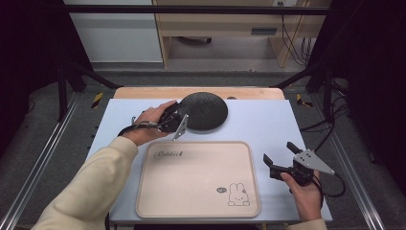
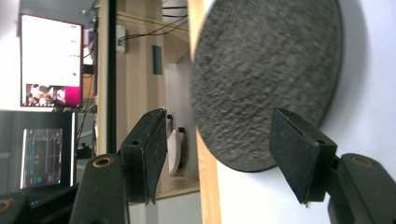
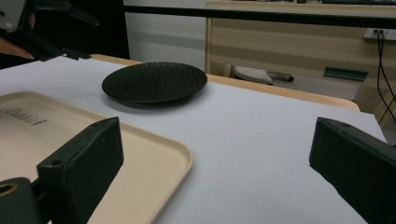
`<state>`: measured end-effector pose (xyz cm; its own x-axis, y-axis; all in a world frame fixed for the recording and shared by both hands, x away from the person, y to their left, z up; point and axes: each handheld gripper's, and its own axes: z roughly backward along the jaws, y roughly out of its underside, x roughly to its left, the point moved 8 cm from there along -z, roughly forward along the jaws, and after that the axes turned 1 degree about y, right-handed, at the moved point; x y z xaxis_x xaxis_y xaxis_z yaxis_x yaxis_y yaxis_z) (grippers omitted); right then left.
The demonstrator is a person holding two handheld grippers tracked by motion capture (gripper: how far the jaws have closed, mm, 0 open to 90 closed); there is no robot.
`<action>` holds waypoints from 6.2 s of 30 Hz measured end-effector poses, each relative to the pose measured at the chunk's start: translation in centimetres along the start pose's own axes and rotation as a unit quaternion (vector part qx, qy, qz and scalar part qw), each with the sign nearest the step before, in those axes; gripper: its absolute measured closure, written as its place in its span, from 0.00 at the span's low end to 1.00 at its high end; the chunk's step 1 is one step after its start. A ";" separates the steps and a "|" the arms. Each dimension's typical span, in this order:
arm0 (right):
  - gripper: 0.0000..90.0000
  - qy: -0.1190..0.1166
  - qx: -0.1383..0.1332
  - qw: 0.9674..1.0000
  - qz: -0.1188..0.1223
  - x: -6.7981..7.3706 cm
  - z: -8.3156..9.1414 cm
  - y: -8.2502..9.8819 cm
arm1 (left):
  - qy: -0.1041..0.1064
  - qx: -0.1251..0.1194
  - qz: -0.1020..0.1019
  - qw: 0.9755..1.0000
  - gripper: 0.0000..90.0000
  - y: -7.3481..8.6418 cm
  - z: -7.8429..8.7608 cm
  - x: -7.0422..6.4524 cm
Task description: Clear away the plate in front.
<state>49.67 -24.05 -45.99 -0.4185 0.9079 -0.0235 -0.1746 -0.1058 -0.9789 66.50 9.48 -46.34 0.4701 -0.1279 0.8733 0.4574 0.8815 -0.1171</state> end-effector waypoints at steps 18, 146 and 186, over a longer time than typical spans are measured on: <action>0.04 0.014 0.003 1.000 0.003 -0.1 0.1 0.1 | 0.013 0.019 -0.070 0.997 0.45 1.4 -1.2 -3.6; 0.07 0.028 0.011 1.000 -0.003 -1.2 0.4 0.4 | -0.017 0.042 -0.039 0.998 0.95 -2.4 -4.5 -4.6; 0.07 0.029 -0.012 0.999 0.018 -0.6 0.3 -0.1 | -0.082 -0.026 -0.085 0.993 0.94 -5.2 7.2 -7.3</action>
<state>49.70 -24.69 -45.87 -0.3720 0.9256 -0.0699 -0.1377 -0.1294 -0.9820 55.29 9.14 -48.68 0.2561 -0.1930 0.9472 0.5591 0.8289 0.0177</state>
